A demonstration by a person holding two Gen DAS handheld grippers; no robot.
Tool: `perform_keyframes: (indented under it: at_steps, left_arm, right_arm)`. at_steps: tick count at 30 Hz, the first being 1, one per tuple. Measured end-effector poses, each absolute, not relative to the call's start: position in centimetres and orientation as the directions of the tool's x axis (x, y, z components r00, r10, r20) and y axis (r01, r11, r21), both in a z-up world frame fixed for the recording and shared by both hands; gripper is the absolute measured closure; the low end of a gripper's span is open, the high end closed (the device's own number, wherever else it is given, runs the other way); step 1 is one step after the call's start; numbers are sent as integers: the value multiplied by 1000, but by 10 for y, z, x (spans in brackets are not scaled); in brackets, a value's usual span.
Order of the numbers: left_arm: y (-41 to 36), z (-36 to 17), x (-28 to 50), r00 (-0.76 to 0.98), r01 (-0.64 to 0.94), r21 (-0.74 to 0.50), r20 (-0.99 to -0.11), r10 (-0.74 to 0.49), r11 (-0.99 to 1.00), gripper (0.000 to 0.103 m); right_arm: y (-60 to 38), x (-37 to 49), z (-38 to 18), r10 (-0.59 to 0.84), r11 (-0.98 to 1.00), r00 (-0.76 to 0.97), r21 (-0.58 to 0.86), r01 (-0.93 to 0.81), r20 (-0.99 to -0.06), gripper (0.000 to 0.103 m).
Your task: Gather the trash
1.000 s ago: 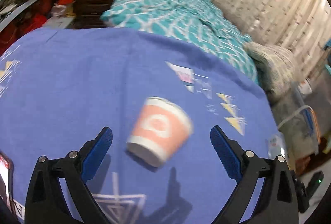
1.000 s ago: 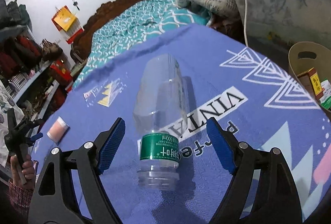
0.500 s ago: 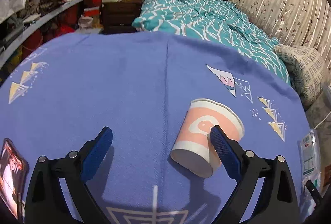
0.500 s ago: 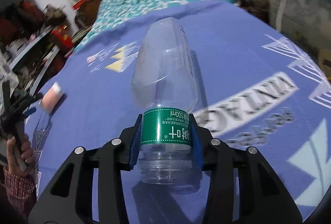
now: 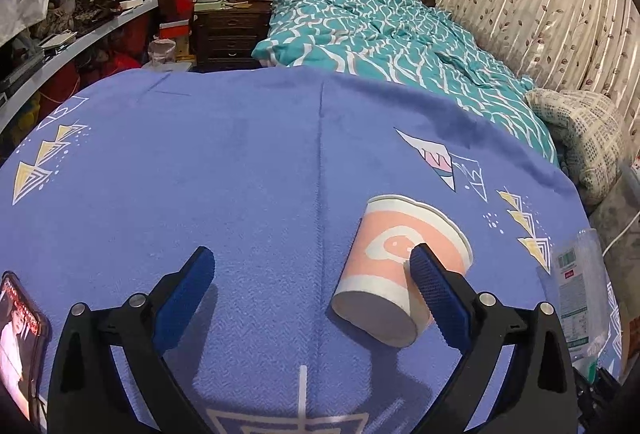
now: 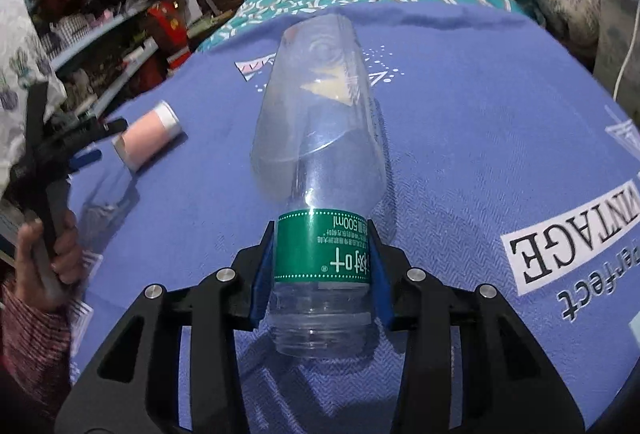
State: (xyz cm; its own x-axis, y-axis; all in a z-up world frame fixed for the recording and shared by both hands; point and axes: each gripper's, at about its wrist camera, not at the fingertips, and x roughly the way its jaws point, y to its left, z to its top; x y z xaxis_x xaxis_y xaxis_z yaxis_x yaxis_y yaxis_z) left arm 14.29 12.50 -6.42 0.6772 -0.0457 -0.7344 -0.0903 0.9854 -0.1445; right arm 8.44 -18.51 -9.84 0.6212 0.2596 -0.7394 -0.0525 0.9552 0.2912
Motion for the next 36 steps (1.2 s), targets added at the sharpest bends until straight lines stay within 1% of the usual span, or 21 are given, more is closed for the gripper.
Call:
perform_keyframes:
  at_steps: [2,14,17,19,20,28,36]
  left_arm:
    - [123,-64,143,678,-88,-138,-733,-42,987,7]
    - [113,-63,140,695,-86,-82,-719,1,993,7]
    - [112,-63,140,698,-81,-71,-716,6,994,7]
    - [113,-63,140,698,-81,-71,-716,6,994,7]
    - [113,-63,140,698,-81,-74,-716,3,994,7]
    - [113,-62,139,697,-76,-90,-717,-11,993,7]
    - [120,-64,140,689,-77,-132,-723,-43,988,7]
  right_arm:
    - [-194,84,-99,280,946,623,321,-49,-731,60]
    - [-187,77,-99,305,934,623,354,-49,-720,57]
    - [-186,76,-98,314,931,623,361,-55,-716,51]
    - [-184,77,-97,314,932,625,359,-58,-715,43]
    - [-184,76,-96,312,932,627,357,-57,-714,43]
    - [-185,75,-96,309,931,629,361,-49,-713,41]
    - [-187,76,-97,309,930,631,364,-45,-712,39]
